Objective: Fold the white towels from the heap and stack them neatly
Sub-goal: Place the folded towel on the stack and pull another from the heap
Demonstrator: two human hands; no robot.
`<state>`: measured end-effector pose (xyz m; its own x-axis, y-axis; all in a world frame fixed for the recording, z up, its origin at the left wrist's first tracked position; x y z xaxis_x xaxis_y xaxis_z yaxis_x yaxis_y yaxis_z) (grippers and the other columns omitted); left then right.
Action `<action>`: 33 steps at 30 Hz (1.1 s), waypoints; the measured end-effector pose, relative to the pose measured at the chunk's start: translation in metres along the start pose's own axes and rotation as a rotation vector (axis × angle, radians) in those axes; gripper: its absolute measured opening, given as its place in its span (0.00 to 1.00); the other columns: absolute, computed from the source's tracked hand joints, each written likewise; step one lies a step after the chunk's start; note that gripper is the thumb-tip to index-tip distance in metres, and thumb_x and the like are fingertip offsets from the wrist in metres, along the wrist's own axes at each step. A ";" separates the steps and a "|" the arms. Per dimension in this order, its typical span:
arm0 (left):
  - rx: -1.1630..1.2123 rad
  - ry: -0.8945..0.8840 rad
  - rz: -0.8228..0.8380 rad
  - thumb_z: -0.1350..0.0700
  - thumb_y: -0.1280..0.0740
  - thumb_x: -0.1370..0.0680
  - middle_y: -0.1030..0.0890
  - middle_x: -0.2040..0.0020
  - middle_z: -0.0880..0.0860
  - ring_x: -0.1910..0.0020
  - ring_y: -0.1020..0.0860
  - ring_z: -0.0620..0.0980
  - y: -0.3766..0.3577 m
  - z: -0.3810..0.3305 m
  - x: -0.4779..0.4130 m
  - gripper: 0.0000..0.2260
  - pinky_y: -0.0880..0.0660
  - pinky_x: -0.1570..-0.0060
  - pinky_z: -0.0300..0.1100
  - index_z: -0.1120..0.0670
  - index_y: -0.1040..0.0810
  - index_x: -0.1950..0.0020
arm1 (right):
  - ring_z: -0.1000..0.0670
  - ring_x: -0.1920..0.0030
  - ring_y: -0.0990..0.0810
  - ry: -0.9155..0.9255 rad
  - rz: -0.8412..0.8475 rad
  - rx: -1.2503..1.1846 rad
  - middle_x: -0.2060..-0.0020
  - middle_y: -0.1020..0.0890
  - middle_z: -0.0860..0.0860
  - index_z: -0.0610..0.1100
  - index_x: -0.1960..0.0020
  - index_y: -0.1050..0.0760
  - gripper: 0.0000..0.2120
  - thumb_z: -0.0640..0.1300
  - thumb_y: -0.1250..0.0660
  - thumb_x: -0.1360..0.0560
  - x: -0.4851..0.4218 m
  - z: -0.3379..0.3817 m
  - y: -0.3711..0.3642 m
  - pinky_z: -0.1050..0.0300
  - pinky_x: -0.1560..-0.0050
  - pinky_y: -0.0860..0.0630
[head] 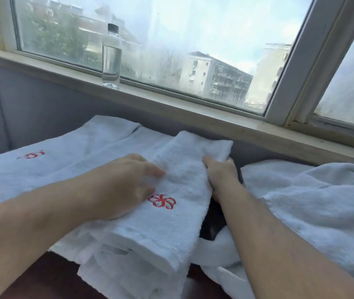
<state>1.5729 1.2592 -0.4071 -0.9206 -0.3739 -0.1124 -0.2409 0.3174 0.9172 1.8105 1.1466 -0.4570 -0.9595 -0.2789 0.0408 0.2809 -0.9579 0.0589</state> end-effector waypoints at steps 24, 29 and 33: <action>-0.044 -0.044 0.075 0.20 0.56 0.36 0.62 0.20 0.38 0.24 0.63 0.34 -0.049 0.004 0.026 0.41 0.67 0.25 0.46 0.29 0.57 0.24 | 0.43 0.19 0.60 0.294 0.241 1.238 0.18 0.55 0.52 0.71 0.23 0.55 0.26 0.66 0.59 0.21 -0.008 0.009 -0.073 0.35 0.24 0.62; -0.094 -0.027 0.121 0.17 0.49 0.40 0.62 0.20 0.38 0.22 0.62 0.39 -0.052 0.004 0.027 0.49 0.66 0.23 0.52 0.32 0.56 0.22 | 0.43 0.19 0.53 0.370 0.293 1.239 0.18 0.50 0.49 0.58 0.19 0.52 0.27 0.59 0.59 0.17 0.017 0.011 -0.069 0.38 0.22 0.54; -0.082 -0.007 0.175 0.16 0.43 0.42 0.62 0.20 0.39 0.21 0.61 0.42 -0.052 0.005 0.027 0.52 0.66 0.24 0.52 0.32 0.55 0.22 | 0.44 0.23 0.41 0.396 0.450 1.264 0.22 0.38 0.44 0.43 0.21 0.40 0.24 0.50 0.52 0.15 0.062 0.010 -0.043 0.52 0.25 0.44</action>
<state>1.5588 1.2367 -0.4594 -0.9485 -0.3130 0.0494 -0.0510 0.3046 0.9511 1.7396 1.1711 -0.4469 -0.6658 -0.7456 0.0280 0.1892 -0.1325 0.9730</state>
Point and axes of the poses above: each hand's wrist, its own x-axis away from the middle knuckle, its own y-axis out of the back of the hand, z = x × y, the point moved 9 cm from there along -x, towards the middle knuckle
